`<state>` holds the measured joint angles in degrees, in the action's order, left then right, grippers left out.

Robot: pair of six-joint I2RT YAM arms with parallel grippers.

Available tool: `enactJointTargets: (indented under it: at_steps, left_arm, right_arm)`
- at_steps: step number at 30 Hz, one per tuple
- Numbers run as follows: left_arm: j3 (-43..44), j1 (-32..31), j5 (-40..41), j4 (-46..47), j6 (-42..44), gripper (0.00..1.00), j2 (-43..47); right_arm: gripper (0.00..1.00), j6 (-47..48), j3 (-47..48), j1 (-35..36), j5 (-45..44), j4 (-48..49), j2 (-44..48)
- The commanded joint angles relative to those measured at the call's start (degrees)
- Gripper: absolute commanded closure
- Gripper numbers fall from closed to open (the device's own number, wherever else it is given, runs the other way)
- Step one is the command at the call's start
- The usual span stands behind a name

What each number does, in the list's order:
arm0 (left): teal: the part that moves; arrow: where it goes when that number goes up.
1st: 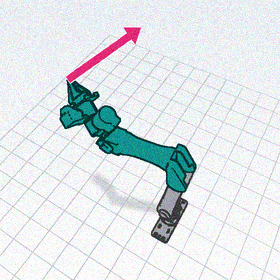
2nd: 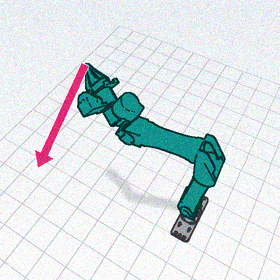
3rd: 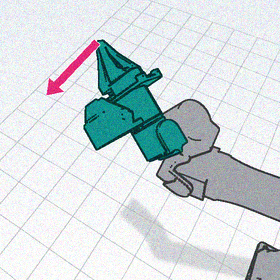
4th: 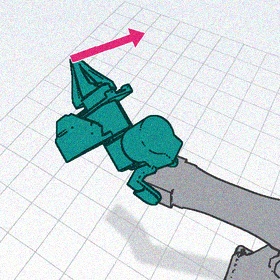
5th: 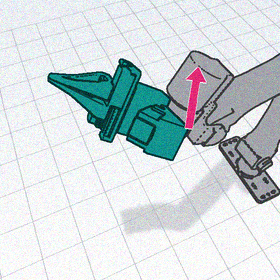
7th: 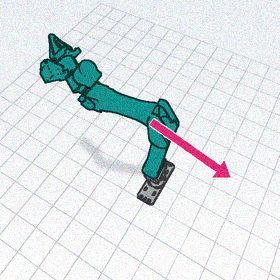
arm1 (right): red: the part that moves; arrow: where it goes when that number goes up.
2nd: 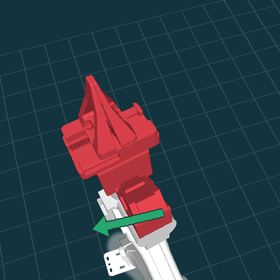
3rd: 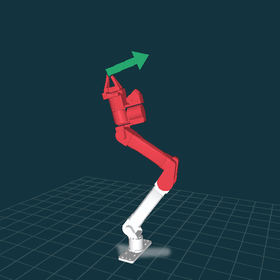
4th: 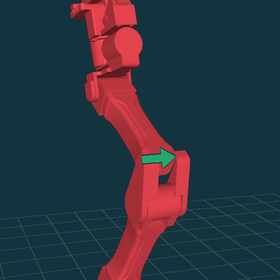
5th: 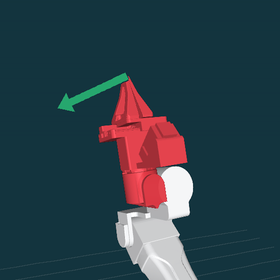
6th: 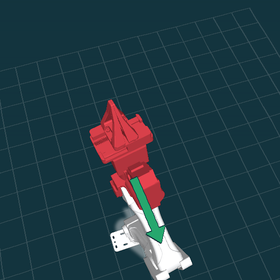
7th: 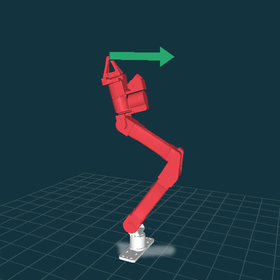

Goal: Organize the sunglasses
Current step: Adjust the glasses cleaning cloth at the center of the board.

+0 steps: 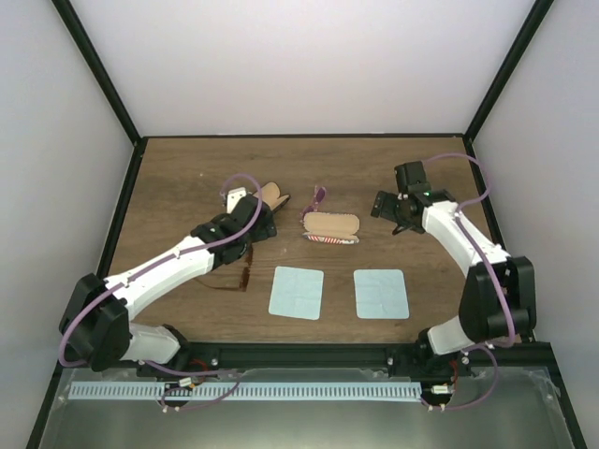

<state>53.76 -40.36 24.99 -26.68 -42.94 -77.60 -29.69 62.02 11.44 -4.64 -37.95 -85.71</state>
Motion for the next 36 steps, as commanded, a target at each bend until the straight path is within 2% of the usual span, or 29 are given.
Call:
enactJointTargets:
  at_steps: [1,3,7,8,9,10,11,12,13,14,16,17,18,19,20,21,22,23,26,29,32,33,35,36]
  left_arm:
    - [-0.41,0.64,2.52,-2.95,-6.91,0.00,0.38]
    - [-0.93,0.98,0.38,-1.93,-5.73,0.00,-0.62]
    - [-1.37,0.91,-3.45,2.22,-3.02,0.00,-2.07]
    - [-1.19,0.84,-4.17,3.05,-2.16,0.00,-2.49]
    - [-0.75,0.67,-4.40,3.45,-1.33,0.00,-3.06]
    - [0.06,0.46,-4.53,3.58,-0.61,0.04,-3.79]
    - [1.17,0.13,-4.22,3.20,-0.02,0.13,-4.77]
    - [2.31,-0.23,-4.14,2.94,0.52,0.29,-5.85]
    - [3.44,-0.84,-4.30,2.88,1.13,0.41,-6.94]
    - [4.43,-1.55,-4.60,2.95,1.46,0.49,-8.13]
    - [6.88,-3.64,-5.46,3.16,1.83,0.57,-10.65]
    - [7.74,-4.63,-5.91,3.20,2.12,0.61,-11.93]
    - [8.64,-5.40,-6.39,2.98,2.35,0.61,-13.11]
    - [9.23,-5.79,-7.11,2.81,2.64,0.59,-14.37]
    - [9.29,-5.86,-8.28,2.88,2.68,0.49,-14.94]
    - [9.08,-5.87,-9.84,3.17,4.13,0.24,-15.29]
    - [8.75,-5.83,-11.04,3.40,6.21,0.04,-15.44]
    - [8.35,-5.56,-11.63,3.39,7.91,0.00,-15.42]
    - [6.05,-2.30,-15.12,3.28,10.83,0.00,-14.63]
    - [3.28,1.55,-19.51,4.12,10.30,0.00,-12.33]
    - [1.48,2.56,-20.77,3.89,8.13,0.02,-10.03]
    - [0.99,2.49,-22.05,4.14,7.40,0.16,-9.43]
    - [-0.32,2.24,-24.88,4.88,4.43,0.63,-7.95]
    - [-1.53,1.49,-26.53,5.62,3.30,0.79,-7.07]
  right_arm:
    - [0.00,4.47,-0.47,-0.36,3.71,3.99,8.10]
    - [0.00,5.40,-1.09,-2.64,13.00,4.48,8.52]
    - [0.00,4.05,-1.44,-6.47,16.77,0.78,5.43]
    - [0.04,4.18,-2.11,-8.35,20.16,1.33,5.76]
    - [0.22,4.36,-2.88,-9.91,23.84,2.47,7.23]
    - [0.37,3.77,-3.20,-10.70,23.93,3.78,10.63]
    - [0.51,3.50,-3.07,-10.80,21.40,4.76,15.00]
    - [0.53,3.53,-2.69,-10.80,18.93,6.08,19.03]
    - [0.54,2.21,-1.73,-10.81,15.14,5.93,22.17]
    - [0.66,0.58,-1.09,-10.81,11.44,5.56,24.05]
    - [0.95,-3.88,-1.49,-10.91,8.41,3.27,23.18]
    - [0.99,-3.24,-2.29,-11.30,11.83,4.24,22.05]
    - [0.97,-2.21,-3.29,-11.50,16.94,5.76,20.89]
    - [0.79,-1.97,-4.62,-11.53,22.63,7.47,19.96]
    - [0.56,-2.06,-6.38,-11.49,28.55,9.88,19.34]
    - [0.41,-2.88,-8.26,-10.81,33.37,12.34,19.48]
    - [0.37,-3.77,-9.53,-9.01,34.38,13.68,19.91]
    - [0.37,-3.38,-9.62,-5.97,33.27,13.74,19.84]
    - [0.41,0.34,-6.31,6.48,22.27,8.95,17.75]
    - [0.50,3.25,-6.17,13.55,21.36,7.12,15.67]
    - [0.76,5.71,-7.13,18.98,22.75,6.18,12.79]
    - [0.83,6.50,-7.17,21.16,22.44,5.69,11.48]
    - [0.94,7.65,-6.72,25.27,21.96,5.33,8.86]
    - [0.95,7.90,-6.59,27.33,22.38,5.57,7.17]
